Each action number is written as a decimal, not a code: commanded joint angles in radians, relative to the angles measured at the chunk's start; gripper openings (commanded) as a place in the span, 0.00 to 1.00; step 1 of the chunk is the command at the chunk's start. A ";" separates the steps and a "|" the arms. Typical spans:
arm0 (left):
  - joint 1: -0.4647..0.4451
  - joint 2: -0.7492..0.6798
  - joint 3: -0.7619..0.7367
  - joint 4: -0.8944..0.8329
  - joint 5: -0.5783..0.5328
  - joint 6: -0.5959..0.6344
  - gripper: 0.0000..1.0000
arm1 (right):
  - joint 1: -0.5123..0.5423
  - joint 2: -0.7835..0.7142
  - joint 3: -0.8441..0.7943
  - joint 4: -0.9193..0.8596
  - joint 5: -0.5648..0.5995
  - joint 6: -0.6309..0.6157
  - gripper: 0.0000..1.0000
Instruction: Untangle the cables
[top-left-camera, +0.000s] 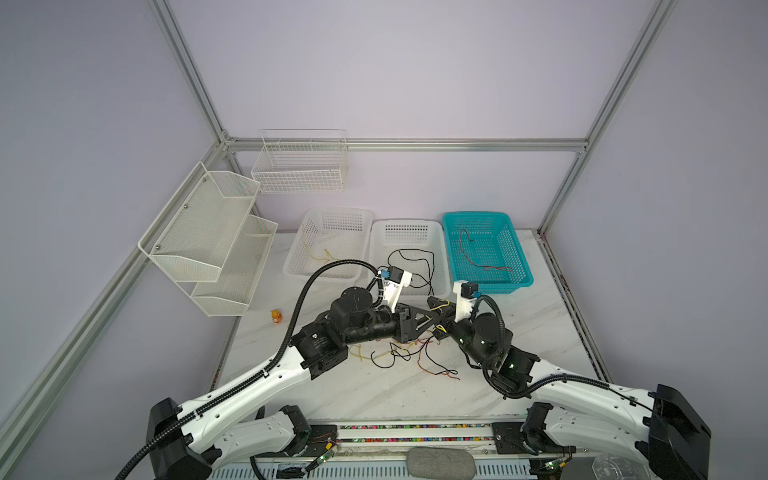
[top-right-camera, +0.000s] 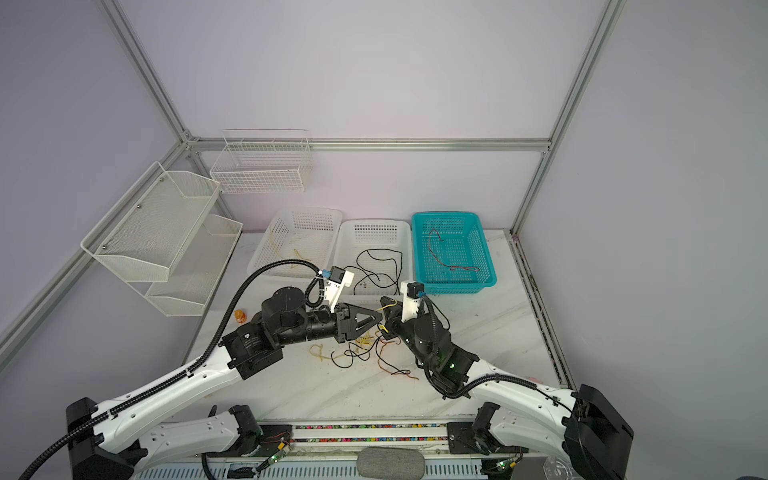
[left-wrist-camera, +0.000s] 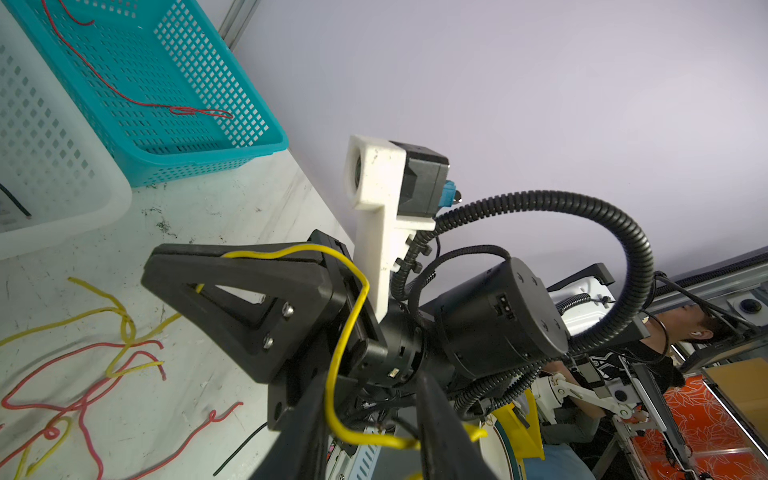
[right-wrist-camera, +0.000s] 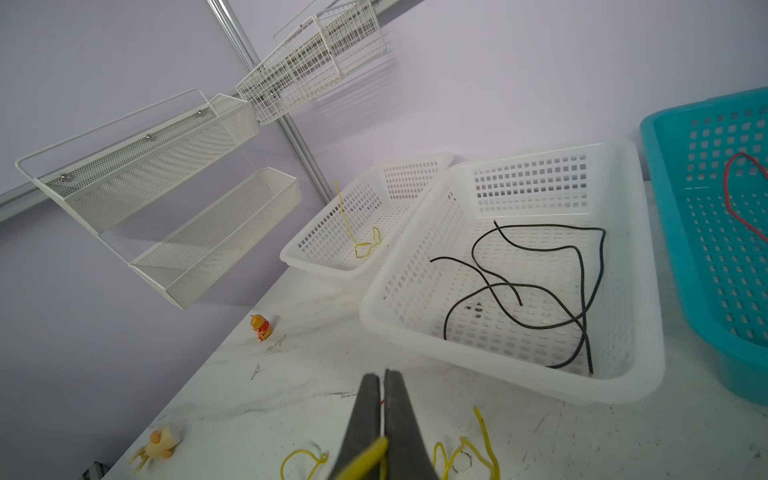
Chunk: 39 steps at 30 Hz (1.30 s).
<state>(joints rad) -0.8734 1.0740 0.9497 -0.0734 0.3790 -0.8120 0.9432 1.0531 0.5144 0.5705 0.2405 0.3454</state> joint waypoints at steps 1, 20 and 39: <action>-0.005 -0.011 -0.030 0.043 0.022 0.010 0.36 | 0.026 0.000 -0.032 0.134 -0.024 -0.058 0.00; -0.006 -0.048 0.054 -0.144 -0.119 0.103 0.00 | 0.031 -0.131 -0.007 -0.111 -0.088 -0.024 0.08; 0.135 0.096 0.427 -0.334 -0.219 0.364 0.00 | 0.031 -0.203 0.017 -0.226 -0.074 0.018 0.47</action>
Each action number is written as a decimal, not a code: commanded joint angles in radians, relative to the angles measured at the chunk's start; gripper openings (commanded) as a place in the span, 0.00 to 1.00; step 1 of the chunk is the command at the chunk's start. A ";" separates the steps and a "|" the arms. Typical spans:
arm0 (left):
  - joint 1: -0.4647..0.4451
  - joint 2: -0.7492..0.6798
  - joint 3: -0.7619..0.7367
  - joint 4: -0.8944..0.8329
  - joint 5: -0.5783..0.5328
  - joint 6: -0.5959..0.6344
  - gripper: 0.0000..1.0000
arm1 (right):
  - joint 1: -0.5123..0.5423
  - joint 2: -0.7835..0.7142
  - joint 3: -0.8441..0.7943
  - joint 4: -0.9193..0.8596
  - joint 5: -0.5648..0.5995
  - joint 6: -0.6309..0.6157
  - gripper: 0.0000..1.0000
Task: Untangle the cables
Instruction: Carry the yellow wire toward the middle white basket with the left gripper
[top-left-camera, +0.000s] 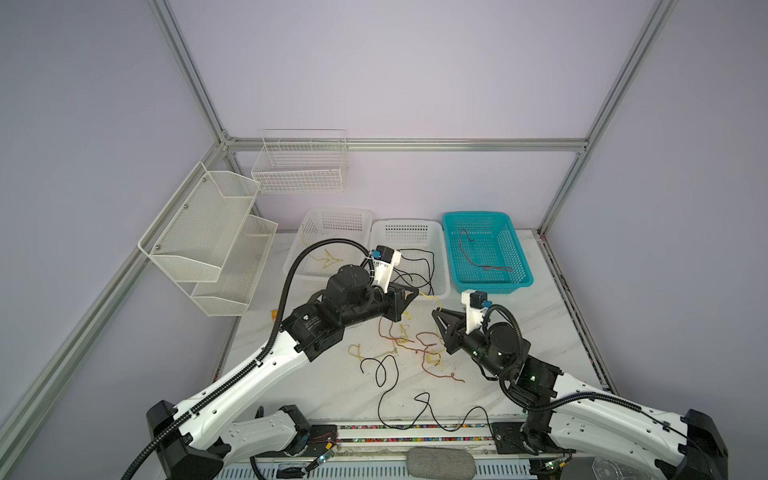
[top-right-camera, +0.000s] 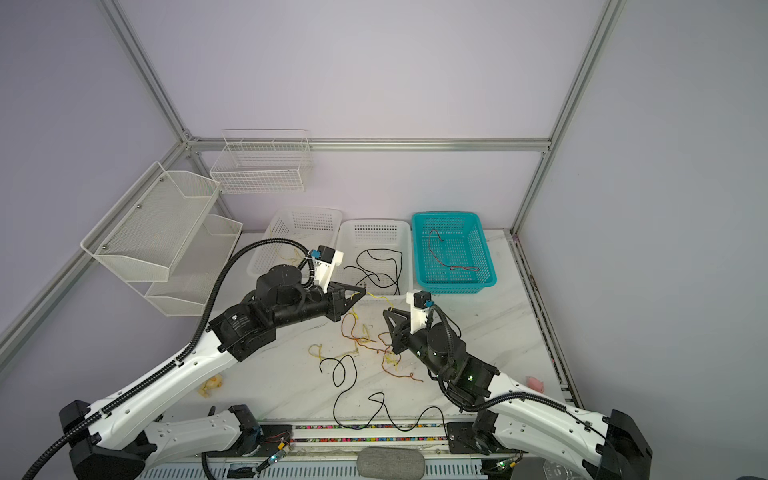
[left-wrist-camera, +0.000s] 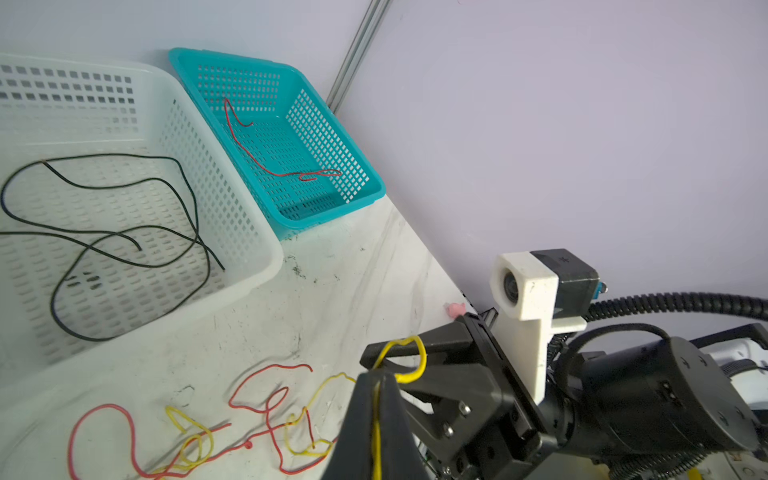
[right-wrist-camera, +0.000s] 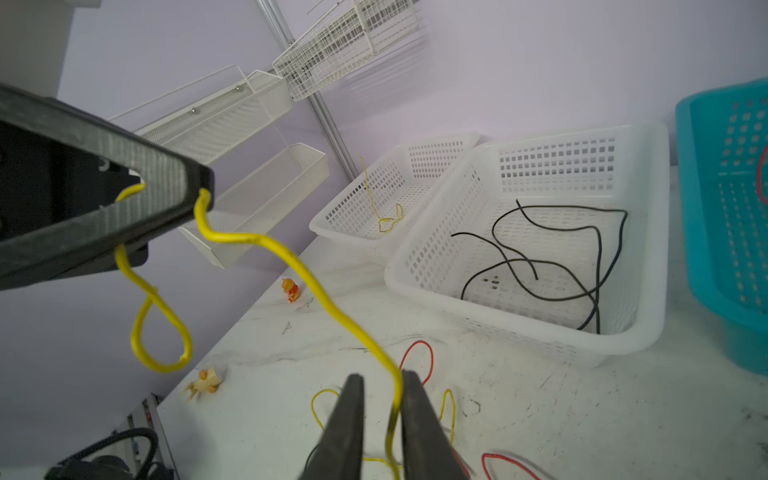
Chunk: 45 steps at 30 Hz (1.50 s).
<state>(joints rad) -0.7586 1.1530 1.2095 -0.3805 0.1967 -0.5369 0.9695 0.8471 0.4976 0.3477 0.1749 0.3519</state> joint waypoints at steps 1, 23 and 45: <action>0.023 0.030 0.203 -0.041 -0.037 0.104 0.00 | 0.005 -0.002 0.034 -0.014 0.003 0.019 0.53; 0.093 0.057 0.516 -0.246 0.068 0.119 0.00 | -0.048 0.054 0.011 0.132 0.043 -0.024 0.76; 0.083 0.025 0.646 -0.306 0.125 0.054 0.00 | -0.125 0.390 0.051 0.549 -0.067 -0.112 0.78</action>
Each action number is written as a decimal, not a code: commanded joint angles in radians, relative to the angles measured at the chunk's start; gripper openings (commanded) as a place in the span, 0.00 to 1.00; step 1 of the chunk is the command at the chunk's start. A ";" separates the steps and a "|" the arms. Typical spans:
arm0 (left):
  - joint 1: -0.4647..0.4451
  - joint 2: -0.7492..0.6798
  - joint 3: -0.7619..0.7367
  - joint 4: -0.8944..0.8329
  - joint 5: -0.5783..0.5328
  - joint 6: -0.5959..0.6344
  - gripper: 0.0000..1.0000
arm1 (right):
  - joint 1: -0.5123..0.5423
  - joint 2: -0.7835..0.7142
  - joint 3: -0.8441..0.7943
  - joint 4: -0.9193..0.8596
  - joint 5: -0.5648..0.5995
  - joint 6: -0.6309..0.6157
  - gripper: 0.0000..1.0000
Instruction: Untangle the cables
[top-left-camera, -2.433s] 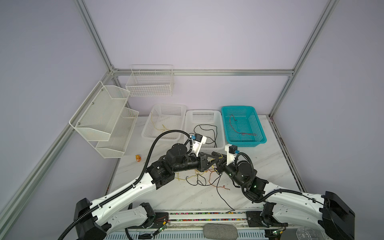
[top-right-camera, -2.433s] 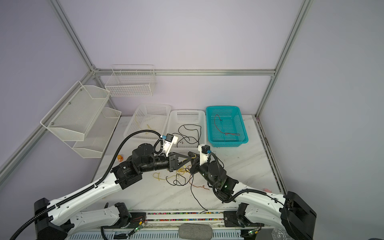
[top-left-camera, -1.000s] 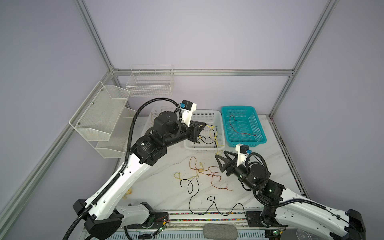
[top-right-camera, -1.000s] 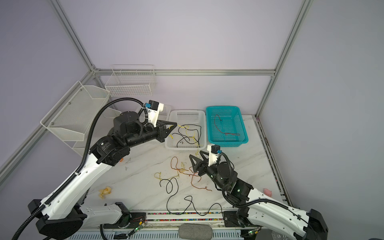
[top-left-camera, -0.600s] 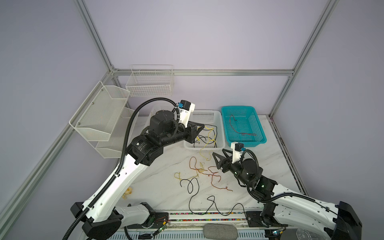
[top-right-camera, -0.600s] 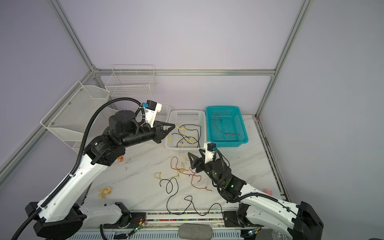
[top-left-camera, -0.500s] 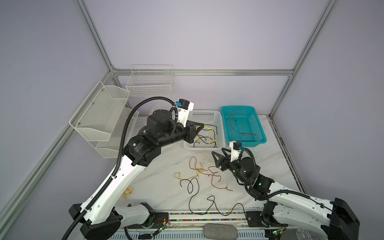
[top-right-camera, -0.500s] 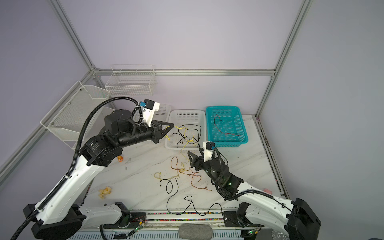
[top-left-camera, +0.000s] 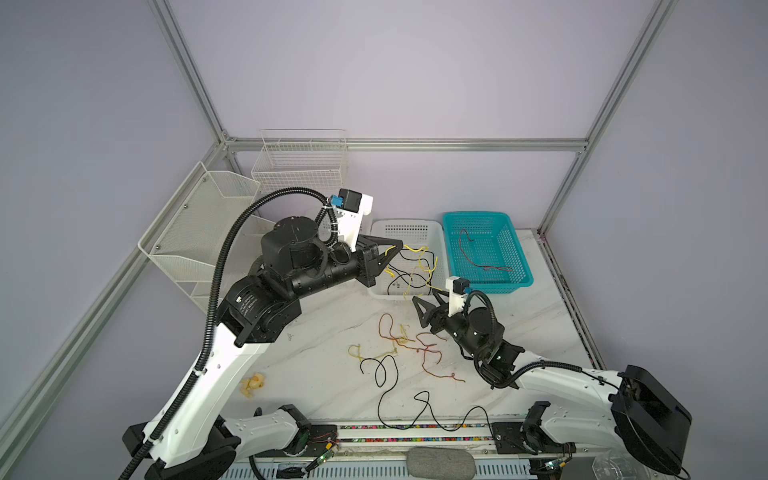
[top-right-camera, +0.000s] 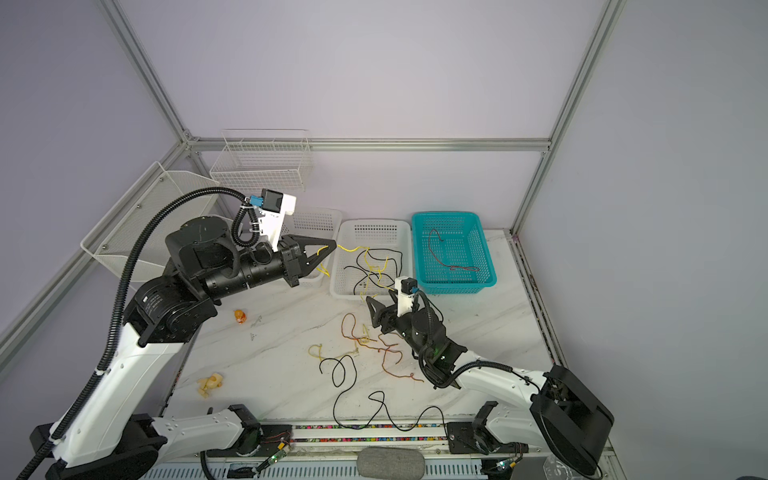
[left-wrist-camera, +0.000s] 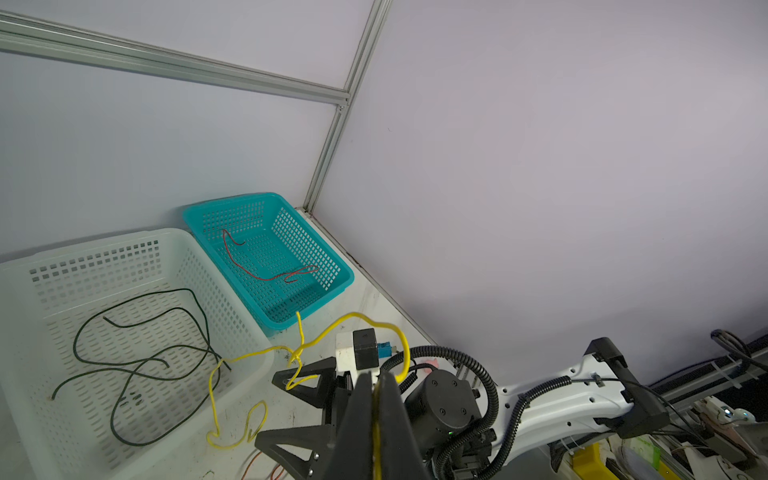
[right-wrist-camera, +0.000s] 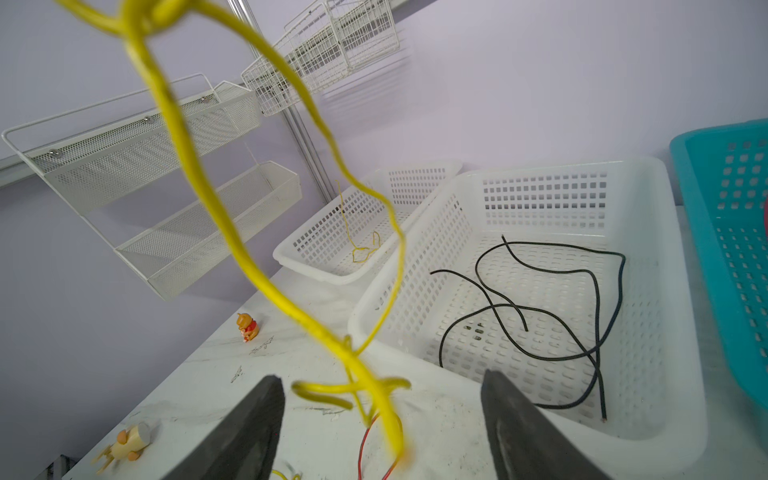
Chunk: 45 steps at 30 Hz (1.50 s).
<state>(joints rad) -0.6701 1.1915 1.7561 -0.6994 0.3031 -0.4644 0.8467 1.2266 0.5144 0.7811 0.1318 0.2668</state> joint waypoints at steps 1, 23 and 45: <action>-0.005 -0.014 0.103 0.011 0.018 -0.020 0.00 | -0.002 0.015 0.035 0.126 -0.021 -0.024 0.78; -0.021 -0.012 0.159 -0.025 -0.005 -0.006 0.00 | -0.001 -0.158 -0.048 0.043 0.021 0.052 0.72; -0.036 0.016 0.196 -0.038 -0.016 -0.002 0.00 | -0.002 -0.188 0.035 -0.313 0.022 0.140 0.74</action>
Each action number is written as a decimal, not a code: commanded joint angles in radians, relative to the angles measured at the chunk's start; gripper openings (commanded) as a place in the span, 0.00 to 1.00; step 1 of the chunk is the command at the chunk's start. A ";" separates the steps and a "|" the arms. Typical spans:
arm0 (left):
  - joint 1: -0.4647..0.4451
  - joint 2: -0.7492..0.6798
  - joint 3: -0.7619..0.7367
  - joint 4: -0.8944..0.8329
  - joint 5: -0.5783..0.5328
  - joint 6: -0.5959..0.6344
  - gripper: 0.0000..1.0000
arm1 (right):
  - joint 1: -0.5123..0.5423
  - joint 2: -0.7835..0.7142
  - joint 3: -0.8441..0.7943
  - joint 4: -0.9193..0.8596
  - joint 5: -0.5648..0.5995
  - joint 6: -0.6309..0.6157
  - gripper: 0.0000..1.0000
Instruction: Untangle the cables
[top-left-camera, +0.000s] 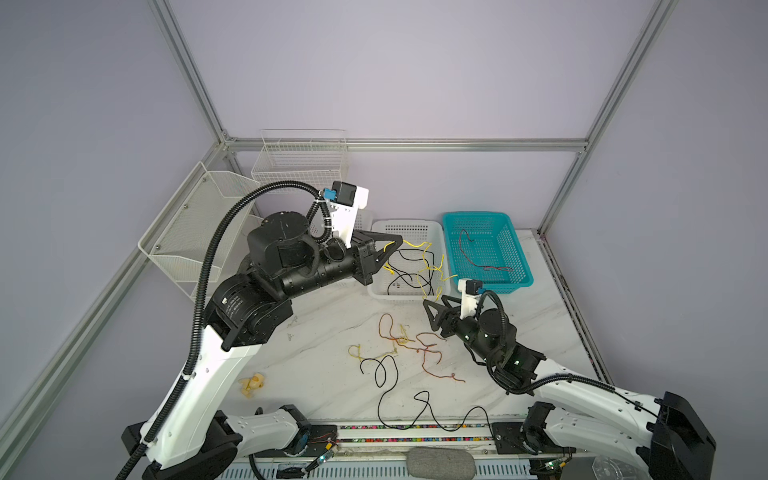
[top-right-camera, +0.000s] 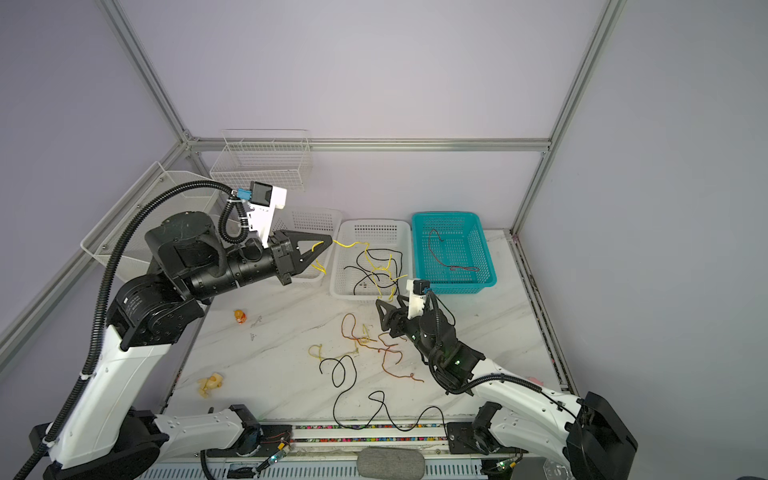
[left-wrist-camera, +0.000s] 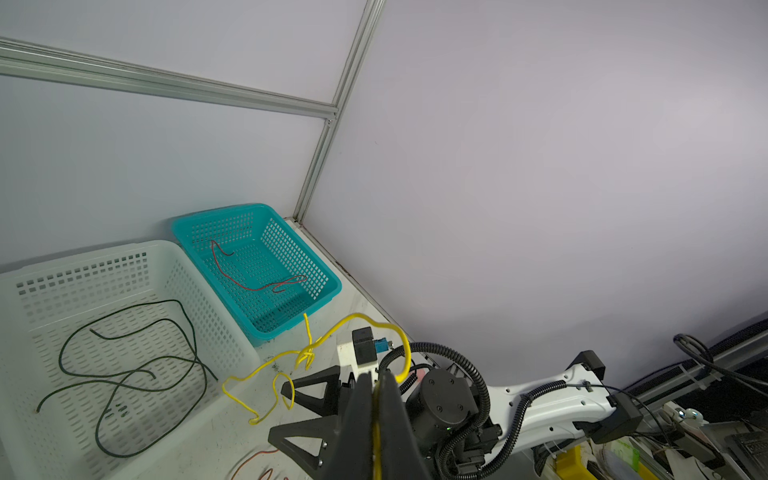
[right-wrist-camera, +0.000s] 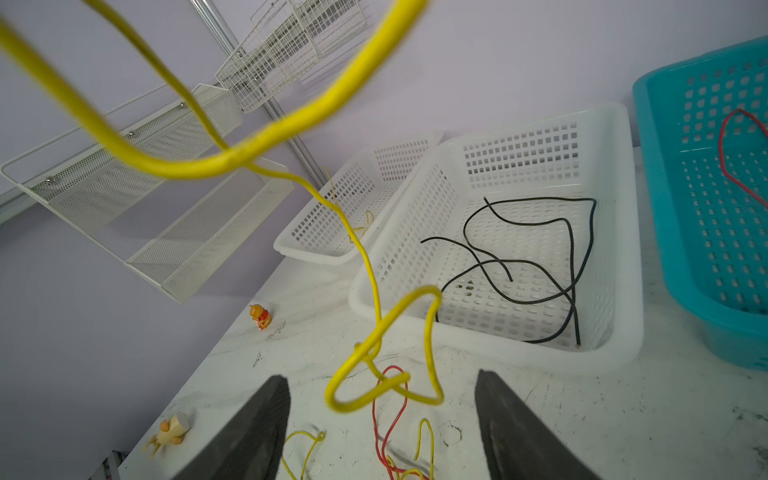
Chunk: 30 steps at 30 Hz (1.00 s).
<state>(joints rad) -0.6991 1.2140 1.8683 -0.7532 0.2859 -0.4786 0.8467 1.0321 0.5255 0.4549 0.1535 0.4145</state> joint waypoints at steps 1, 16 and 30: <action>-0.008 -0.008 0.084 0.015 -0.001 0.012 0.00 | -0.002 0.006 0.024 0.014 0.020 -0.014 0.74; -0.050 -0.019 0.085 0.041 0.003 -0.010 0.00 | -0.004 0.099 -0.004 0.183 0.009 -0.092 0.67; -0.063 -0.062 0.026 0.058 -0.042 -0.006 0.00 | -0.009 0.062 -0.010 0.192 -0.015 -0.104 0.00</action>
<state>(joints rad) -0.7559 1.1824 1.8683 -0.7490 0.2638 -0.4870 0.8421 1.1294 0.5232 0.6319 0.1646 0.3225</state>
